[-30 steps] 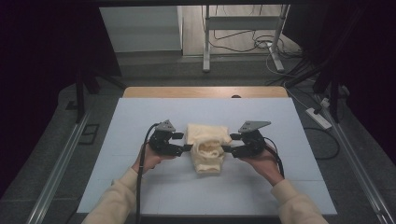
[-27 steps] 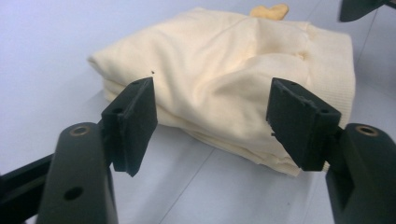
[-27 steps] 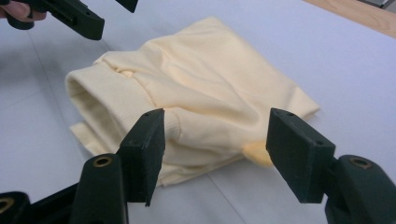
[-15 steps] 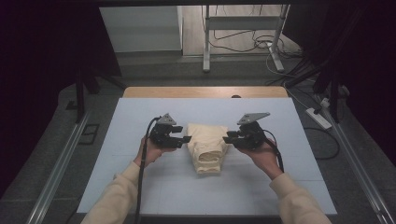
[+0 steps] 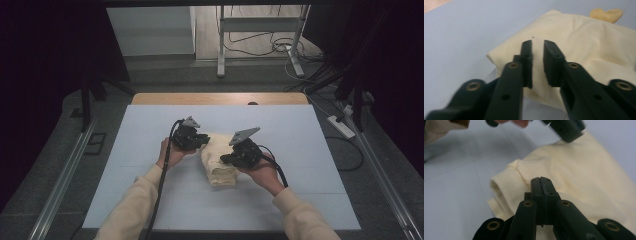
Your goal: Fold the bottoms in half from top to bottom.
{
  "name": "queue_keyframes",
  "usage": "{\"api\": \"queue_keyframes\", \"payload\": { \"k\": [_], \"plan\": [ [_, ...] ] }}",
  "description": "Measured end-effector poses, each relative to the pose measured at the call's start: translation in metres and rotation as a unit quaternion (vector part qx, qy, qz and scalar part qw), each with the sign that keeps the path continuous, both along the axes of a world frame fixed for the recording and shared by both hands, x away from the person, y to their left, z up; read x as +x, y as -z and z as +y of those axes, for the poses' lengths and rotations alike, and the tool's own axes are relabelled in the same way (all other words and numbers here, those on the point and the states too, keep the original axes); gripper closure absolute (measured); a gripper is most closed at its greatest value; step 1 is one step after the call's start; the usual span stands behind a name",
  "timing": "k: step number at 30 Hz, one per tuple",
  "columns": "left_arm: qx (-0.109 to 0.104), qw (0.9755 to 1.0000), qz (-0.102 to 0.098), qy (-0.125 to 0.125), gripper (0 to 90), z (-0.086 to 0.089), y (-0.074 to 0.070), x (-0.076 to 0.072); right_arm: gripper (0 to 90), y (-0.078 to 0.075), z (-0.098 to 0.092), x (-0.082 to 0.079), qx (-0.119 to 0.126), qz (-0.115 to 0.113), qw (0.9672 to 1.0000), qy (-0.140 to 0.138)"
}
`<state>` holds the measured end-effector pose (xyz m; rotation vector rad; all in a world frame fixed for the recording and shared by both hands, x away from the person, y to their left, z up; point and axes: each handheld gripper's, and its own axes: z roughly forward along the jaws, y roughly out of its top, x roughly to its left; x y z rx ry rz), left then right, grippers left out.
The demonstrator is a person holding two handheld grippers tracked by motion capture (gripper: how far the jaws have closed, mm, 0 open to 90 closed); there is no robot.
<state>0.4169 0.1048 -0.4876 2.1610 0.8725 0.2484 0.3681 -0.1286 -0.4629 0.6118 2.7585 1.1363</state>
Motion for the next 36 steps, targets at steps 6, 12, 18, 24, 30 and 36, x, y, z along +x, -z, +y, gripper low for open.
{"api": "queue_keyframes", "payload": {
  "k": [6,12,18,24,30,36],
  "plan": [
    [0.007,0.9996,0.021,-0.018,88.1,-0.003,0.013,0.015,89.4,0.018,-0.001,-0.008,-0.013,0.02,0.9997,-0.003],
    [0.005,0.9991,0.038,-0.018,88.4,-0.002,0.021,0.02,89.5,0.027,-0.004,-0.01,-0.004,0.02,0.9998,0.003],
    [0.005,0.9989,0.044,-0.014,88.4,-0.002,0.022,0.018,89.5,0.033,-0.008,-0.013,0.014,0.021,0.9996,0.008],
    [0.01,0.999,0.041,-0.015,88.3,-0.003,0.021,0.017,89.5,0.033,-0.009,-0.012,0.015,0.022,0.9996,0.006],
    [0.0,0.9996,0.025,-0.01,88.3,0.0,0.011,0.009,89.4,0.025,-0.014,-0.011,0.021,0.014,0.9996,0.01],
    [-0.018,0.9998,0.009,-0.004,88.3,0.007,0.001,-0.006,89.4,0.015,-0.027,-0.011,0.037,0.004,0.9989,0.028]
  ]
}}
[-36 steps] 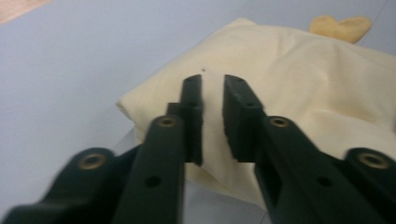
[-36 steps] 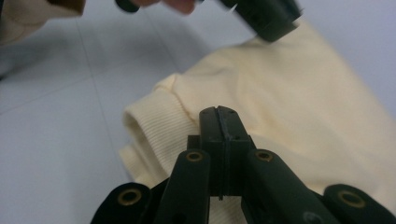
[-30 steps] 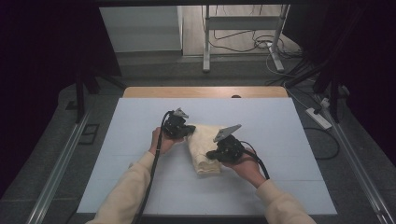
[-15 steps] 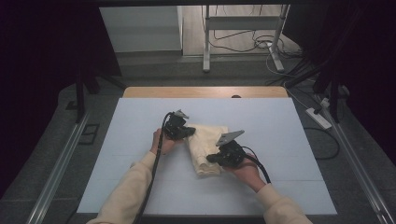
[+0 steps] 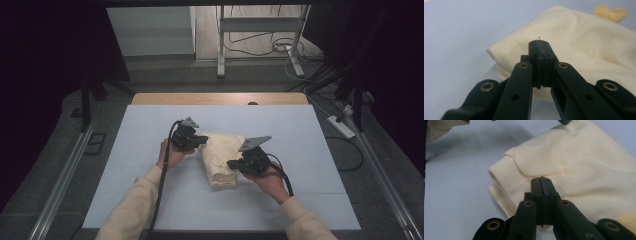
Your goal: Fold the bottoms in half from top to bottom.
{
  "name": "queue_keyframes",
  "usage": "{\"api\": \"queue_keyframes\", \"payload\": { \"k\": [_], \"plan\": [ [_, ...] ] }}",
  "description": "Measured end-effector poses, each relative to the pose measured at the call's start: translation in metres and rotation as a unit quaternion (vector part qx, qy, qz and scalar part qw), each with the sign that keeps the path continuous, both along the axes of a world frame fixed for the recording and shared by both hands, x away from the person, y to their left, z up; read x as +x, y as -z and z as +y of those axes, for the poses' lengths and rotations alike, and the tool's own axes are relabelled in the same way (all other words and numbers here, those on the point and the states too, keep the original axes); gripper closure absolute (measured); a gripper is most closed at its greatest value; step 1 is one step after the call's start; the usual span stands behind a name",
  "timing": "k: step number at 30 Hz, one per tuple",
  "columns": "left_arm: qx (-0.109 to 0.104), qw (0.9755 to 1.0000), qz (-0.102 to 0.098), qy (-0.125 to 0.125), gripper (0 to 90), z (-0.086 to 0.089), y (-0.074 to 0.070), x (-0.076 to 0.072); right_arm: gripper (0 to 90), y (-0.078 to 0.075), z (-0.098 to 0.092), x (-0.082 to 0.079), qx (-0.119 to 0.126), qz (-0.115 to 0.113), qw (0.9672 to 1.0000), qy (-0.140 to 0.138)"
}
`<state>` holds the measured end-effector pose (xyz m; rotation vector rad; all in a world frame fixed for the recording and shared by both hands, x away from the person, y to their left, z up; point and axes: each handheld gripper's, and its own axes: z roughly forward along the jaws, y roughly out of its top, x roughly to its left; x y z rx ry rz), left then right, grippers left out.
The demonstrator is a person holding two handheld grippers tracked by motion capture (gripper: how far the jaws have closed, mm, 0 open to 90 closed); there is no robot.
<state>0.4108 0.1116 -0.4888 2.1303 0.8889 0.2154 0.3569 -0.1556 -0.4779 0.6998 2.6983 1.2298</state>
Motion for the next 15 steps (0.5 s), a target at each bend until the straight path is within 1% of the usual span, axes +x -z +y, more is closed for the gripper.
{"api": "queue_keyframes", "payload": {
  "k": [8,12,14,15],
  "plan": [
    [-0.006,0.9999,-0.01,0.004,87.9,0.012,-0.004,-0.02,89.4,-0.006,-0.014,-0.005,-0.001,-0.017,0.9998,0.014],
    [-0.014,0.9999,-0.01,-0.003,86.9,0.022,-0.003,-0.03,89.3,-0.005,-0.027,-0.007,0.005,-0.019,0.9995,0.026],
    [-0.014,0.9999,-0.009,-0.004,85.4,0.027,-0.002,-0.036,89.3,-0.005,-0.034,-0.008,0.006,-0.02,0.9992,0.034],
    [-0.015,0.9998,-0.007,-0.004,82.9,0.029,-0.002,-0.038,89.0,-0.004,-0.038,-0.009,0.007,-0.02,0.9991,0.037]
  ]
}}
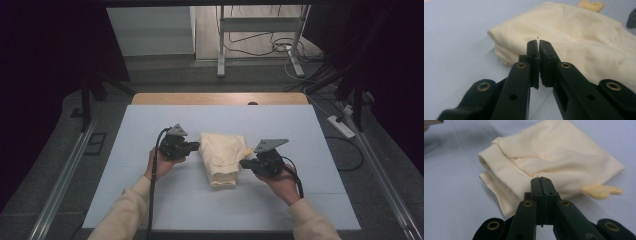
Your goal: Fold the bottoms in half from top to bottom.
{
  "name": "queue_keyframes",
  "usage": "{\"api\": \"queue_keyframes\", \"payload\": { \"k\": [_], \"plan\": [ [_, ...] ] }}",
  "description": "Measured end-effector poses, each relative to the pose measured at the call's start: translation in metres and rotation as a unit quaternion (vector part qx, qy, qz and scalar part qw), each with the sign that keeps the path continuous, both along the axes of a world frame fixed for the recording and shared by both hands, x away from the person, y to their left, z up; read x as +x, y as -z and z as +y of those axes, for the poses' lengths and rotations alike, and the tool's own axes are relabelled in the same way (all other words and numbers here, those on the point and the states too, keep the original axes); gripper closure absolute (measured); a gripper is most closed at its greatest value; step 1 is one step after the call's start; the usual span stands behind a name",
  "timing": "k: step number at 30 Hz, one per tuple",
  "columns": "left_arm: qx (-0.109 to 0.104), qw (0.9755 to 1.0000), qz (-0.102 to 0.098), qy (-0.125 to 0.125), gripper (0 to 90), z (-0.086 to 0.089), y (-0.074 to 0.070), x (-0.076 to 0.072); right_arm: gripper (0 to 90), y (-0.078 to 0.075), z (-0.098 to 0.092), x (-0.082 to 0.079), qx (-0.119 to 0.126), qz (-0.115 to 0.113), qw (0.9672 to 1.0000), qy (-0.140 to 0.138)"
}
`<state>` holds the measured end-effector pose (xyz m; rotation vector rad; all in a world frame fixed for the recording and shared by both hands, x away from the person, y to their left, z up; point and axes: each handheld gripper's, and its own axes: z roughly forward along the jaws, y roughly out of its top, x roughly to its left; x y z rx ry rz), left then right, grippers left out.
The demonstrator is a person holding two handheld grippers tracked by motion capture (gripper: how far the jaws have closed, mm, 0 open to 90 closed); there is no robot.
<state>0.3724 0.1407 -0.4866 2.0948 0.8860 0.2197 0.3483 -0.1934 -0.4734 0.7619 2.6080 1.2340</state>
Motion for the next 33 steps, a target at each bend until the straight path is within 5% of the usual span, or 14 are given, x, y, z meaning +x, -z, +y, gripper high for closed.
{"api": "queue_keyframes", "payload": {
  "k": [13,22,33],
  "plan": [
    [0.001,1.0,0.006,-0.006,44.0,0.019,0.012,-0.037,51.0,0.013,-0.036,-0.01,-0.01,-0.01,0.9987,0.049],
    [0.013,0.9997,0.02,-0.008,36.6,0.037,0.022,-0.058,42.4,0.024,-0.052,-0.02,-0.035,-0.006,0.9978,0.055],
    [0.006,0.9994,0.025,-0.023,34.8,0.057,0.029,-0.08,38.3,0.029,-0.083,-0.032,-0.025,-0.011,0.9963,0.082]
  ]
}}
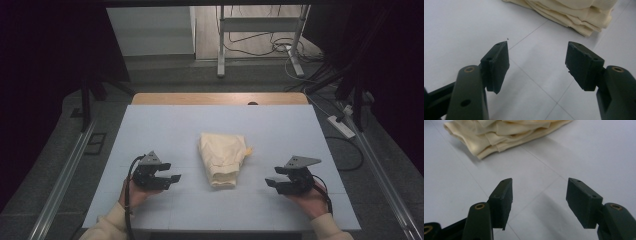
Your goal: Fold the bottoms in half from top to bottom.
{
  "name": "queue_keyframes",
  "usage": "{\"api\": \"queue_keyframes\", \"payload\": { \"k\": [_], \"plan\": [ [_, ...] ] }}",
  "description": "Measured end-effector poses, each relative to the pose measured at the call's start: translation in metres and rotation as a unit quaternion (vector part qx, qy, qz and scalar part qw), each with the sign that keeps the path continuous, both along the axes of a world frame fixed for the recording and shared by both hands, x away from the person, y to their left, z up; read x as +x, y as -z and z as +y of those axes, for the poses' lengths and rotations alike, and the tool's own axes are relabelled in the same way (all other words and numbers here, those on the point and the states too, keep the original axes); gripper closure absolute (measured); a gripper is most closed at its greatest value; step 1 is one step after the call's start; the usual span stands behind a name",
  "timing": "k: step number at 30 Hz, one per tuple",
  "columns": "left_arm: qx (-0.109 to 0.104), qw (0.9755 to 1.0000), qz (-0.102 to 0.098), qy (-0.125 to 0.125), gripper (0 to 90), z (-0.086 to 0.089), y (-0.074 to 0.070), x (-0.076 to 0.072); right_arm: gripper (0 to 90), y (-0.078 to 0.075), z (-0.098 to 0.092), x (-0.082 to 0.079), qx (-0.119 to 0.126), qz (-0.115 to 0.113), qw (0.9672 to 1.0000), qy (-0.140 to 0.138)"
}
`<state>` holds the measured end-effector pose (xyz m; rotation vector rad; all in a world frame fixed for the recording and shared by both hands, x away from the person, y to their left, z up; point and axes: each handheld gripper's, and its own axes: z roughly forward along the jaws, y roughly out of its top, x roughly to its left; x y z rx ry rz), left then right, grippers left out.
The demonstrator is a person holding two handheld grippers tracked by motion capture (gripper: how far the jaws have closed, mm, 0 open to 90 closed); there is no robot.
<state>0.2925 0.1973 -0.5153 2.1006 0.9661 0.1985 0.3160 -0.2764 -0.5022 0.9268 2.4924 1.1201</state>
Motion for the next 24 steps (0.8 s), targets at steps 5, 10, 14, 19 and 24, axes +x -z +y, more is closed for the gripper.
{"api": "queue_keyframes", "payload": {
  "k": [5,10,14,19,24],
  "plan": [
    [-0.001,1.0,-0.002,-0.002,34.6,0.0022,-0.0004,-0.0031,38.0,0.0009,-0.005,-0.0004,0.0,0.0,1.0,0.005],
    [-0.003,1.0,-0.001,-0.003,34.4,0.0028,0.0005,-0.0034,37.6,0.0004,-0.0046,-0.0001,0.008,-0.003,1.0,0.004],
    [-0.001,1.0,-0.001,-0.001,34.3,0.0026,0.0009,-0.0036,37.3,0.0004,-0.0047,0.0,0.011,-0.004,0.9999,0.005],
    [-0.001,1.0,-0.004,0.0,34.2,0.0027,0.0006,-0.0039,37.0,0.0006,-0.0043,-0.0001,0.009,-0.005,0.9999,0.002],
    [-0.003,1.0,-0.007,-0.001,34.2,0.0029,-0.0004,-0.0043,36.9,0.0008,-0.0041,0.0,0.009,-0.006,0.9999,0.001]
  ]
}}
